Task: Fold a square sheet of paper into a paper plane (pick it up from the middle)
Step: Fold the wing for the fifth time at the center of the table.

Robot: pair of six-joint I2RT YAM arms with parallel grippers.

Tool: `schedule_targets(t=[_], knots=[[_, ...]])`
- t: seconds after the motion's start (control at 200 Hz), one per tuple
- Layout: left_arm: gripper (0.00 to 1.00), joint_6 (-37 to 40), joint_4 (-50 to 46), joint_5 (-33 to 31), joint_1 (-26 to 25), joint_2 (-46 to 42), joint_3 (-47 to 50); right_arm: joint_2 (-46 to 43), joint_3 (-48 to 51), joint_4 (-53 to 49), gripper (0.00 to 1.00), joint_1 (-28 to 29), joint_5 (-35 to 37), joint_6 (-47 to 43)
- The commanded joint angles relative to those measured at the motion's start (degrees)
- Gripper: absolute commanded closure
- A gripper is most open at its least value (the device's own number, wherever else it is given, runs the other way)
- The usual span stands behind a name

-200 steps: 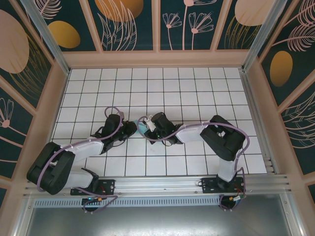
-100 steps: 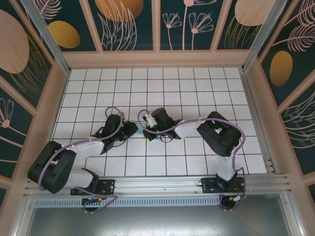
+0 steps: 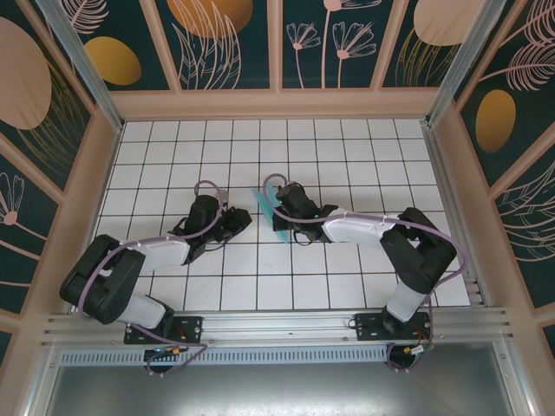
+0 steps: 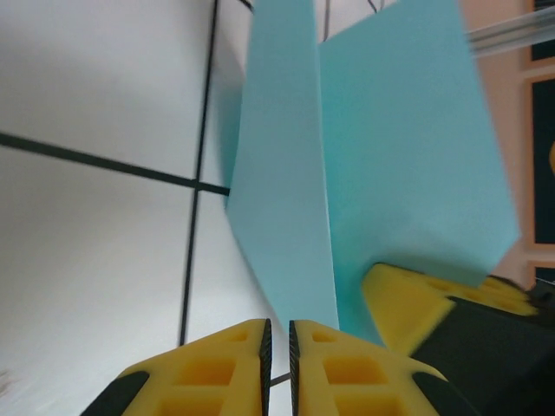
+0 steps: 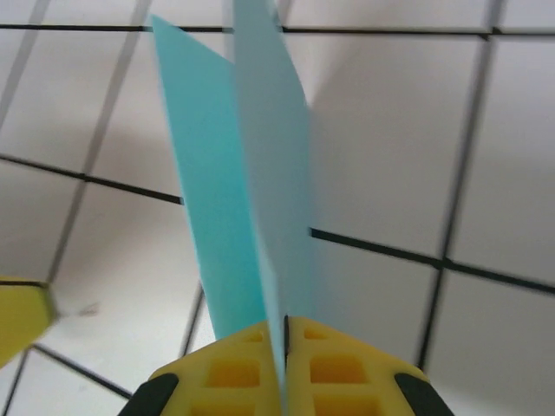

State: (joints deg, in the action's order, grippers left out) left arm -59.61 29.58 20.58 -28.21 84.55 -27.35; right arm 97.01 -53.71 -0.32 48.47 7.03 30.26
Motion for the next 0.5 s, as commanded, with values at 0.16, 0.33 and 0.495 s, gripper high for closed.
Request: schedule_targets(t=[0.16,0.33,0.495], knots=[[0.84,-0.94,7.41,4.56,-0.8,6.46,-3.68,1.29,0.52,-6.96,0.94,2.46,5.73,10.7],[0.85,-0.87,7.24,3.53,-0.8,6.24,-3.62,2.07,-1.77,-9.18,0.95,3.57,8.66,11.11],[0.85,-0.35,5.92,3.24,-0.73,5.98,-3.9,-2.95,-2.62,-13.17,0.95,3.53,16.22,11.36]])
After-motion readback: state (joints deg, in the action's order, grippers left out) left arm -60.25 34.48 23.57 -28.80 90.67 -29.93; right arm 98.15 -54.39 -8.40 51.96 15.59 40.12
